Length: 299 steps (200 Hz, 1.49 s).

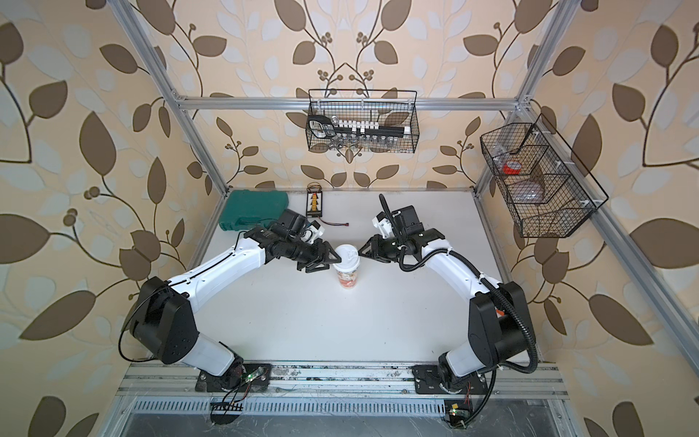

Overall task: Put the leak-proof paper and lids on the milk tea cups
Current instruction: Secure the cup lid on the cup.

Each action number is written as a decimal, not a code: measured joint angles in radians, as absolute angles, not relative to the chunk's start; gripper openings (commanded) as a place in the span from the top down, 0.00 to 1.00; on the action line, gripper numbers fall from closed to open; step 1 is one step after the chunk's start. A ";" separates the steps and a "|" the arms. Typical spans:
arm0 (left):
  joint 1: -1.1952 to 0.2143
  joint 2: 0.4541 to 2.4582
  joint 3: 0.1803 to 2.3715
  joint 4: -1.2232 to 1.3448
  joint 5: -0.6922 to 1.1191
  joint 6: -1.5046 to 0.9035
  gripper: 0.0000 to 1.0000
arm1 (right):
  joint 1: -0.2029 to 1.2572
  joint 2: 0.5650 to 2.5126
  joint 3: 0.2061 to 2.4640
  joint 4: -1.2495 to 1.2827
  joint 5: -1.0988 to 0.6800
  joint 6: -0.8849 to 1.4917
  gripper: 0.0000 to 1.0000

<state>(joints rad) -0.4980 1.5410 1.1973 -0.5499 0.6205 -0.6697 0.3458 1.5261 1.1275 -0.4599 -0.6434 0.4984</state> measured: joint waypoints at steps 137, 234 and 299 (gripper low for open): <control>-0.498 1.547 1.203 -0.551 0.625 -0.667 0.44 | 0.349 1.416 0.988 -0.400 -0.666 0.651 0.60; -0.498 1.552 1.208 -0.550 0.624 -0.667 0.45 | 0.374 1.428 0.989 -0.373 -0.679 0.670 0.60; -0.498 1.552 1.209 -0.549 0.621 -0.667 0.45 | 0.373 1.445 0.997 -0.366 -0.680 0.667 0.61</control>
